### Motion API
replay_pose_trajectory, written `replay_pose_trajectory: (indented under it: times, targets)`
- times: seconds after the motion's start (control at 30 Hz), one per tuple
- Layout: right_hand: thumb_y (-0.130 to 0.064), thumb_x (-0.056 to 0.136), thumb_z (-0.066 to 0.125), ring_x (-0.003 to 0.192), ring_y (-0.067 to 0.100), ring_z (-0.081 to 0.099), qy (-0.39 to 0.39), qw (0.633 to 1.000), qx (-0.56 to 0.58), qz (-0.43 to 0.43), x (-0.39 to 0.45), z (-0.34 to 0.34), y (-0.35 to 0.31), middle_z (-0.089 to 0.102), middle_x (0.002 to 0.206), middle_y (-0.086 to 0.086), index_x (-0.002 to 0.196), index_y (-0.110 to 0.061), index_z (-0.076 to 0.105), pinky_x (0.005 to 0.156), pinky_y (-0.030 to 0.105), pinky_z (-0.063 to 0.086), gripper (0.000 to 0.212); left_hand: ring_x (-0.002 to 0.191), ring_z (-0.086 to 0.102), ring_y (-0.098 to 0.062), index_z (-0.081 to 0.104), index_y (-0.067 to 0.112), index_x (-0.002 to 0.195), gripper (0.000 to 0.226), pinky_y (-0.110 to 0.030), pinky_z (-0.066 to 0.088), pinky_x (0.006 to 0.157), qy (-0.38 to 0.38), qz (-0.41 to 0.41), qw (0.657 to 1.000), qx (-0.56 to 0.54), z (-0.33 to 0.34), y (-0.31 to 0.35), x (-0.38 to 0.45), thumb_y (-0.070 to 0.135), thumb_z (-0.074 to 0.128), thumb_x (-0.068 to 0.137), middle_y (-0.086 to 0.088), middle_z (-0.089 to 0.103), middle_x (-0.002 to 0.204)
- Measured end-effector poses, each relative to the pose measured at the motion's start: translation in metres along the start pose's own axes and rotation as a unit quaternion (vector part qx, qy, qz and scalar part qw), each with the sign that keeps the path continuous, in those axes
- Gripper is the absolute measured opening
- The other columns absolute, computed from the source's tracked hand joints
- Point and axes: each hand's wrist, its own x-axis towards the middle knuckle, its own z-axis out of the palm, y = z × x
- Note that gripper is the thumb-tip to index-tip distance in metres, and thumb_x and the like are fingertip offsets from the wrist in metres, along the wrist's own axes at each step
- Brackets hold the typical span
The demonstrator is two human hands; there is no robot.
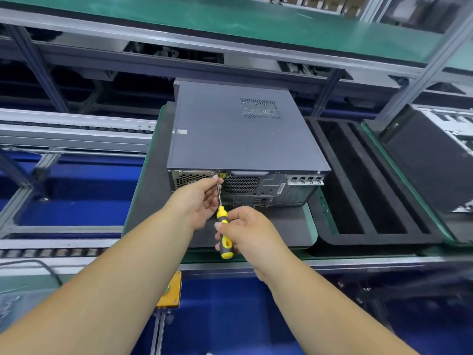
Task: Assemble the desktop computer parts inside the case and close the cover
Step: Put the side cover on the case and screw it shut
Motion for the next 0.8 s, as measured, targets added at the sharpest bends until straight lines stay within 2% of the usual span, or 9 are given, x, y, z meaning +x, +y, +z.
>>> replay_pose_trajectory:
  times: [0.07, 0.13, 0.27, 0.5, 0.67, 0.8]
  targets:
    - [-0.013, 0.092, 0.068, 0.064, 0.018, 0.068, 0.009, 1.0, 0.01, 0.001, 0.0004, 0.001, 0.001, 0.07, 0.08, 0.007, 0.104, -0.009, 0.06, 0.063, 0.033, 0.059, 0.015, 0.062, 0.053, -0.006, 0.072, 0.011, 0.084, 0.015, -0.017, 0.044, 0.061, -0.015, 0.002, 1.0, -0.001, -0.0002, 0.0008, 0.001, 0.019, 0.063, 0.093, 0.003, 0.061, 0.069]
    - [-0.012, 0.092, 0.068, 0.063, 0.018, 0.068, 0.015, 1.0, 0.019, -0.004, 0.0015, 0.0004, 0.0002, 0.07, 0.082, 0.01, 0.104, -0.008, 0.06, 0.057, 0.028, 0.057, 0.015, 0.066, 0.054, -0.005, 0.072, 0.01, 0.087, 0.014, -0.018, 0.044, 0.065, -0.026, 0.008, 1.0, -0.005, 0.0003, 0.0021, 0.0017, 0.018, 0.062, 0.093, 0.003, 0.062, 0.073]
    - [-0.014, 0.091, 0.068, 0.063, 0.018, 0.07, 0.021, 1.0, 0.003, -0.005, 0.0039, -0.0004, -0.0006, 0.072, 0.084, 0.01, 0.104, -0.012, 0.062, 0.057, 0.028, 0.058, 0.015, 0.07, 0.055, -0.005, 0.072, 0.01, 0.091, 0.014, -0.019, 0.044, 0.068, -0.033, 0.021, 0.999, 0.0, 0.0005, 0.0032, 0.0036, 0.016, 0.061, 0.094, 0.003, 0.063, 0.076]
    - [-0.016, 0.092, 0.067, 0.064, 0.018, 0.071, 0.018, 1.0, -0.004, -0.008, 0.0091, -0.0015, -0.0023, 0.073, 0.079, 0.004, 0.1, -0.016, 0.064, 0.062, 0.03, 0.06, 0.009, 0.064, 0.056, -0.005, 0.073, 0.009, 0.087, 0.016, -0.018, 0.044, 0.066, -0.029, 0.021, 0.999, -0.002, 0.0001, 0.0043, 0.0063, 0.015, 0.06, 0.094, 0.003, 0.064, 0.07]
    - [-0.016, 0.097, 0.061, 0.066, 0.017, 0.071, 0.012, 1.0, 0.012, -0.007, 0.0069, 0.0005, -0.0037, 0.074, 0.083, 0.006, 0.098, -0.02, 0.064, 0.072, 0.038, 0.061, 0.005, 0.065, 0.057, -0.005, 0.073, 0.008, 0.091, 0.014, -0.018, 0.045, 0.064, -0.026, 0.019, 0.999, 0.005, -0.0005, 0.0047, 0.0074, 0.015, 0.061, 0.093, 0.002, 0.064, 0.074]
    - [-0.012, 0.104, 0.047, 0.061, 0.015, 0.068, 0.002, 0.995, 0.096, 0.035, 0.007, 0.0071, -0.0067, 0.074, 0.076, 0.004, 0.095, -0.018, 0.061, 0.065, 0.032, 0.06, 0.017, 0.057, 0.059, -0.003, 0.074, 0.01, 0.09, 0.015, -0.016, 0.046, 0.057, -0.026, 0.017, 0.999, 0.019, -0.001, 0.0046, 0.0065, 0.016, 0.061, 0.093, 0.003, 0.066, 0.071]
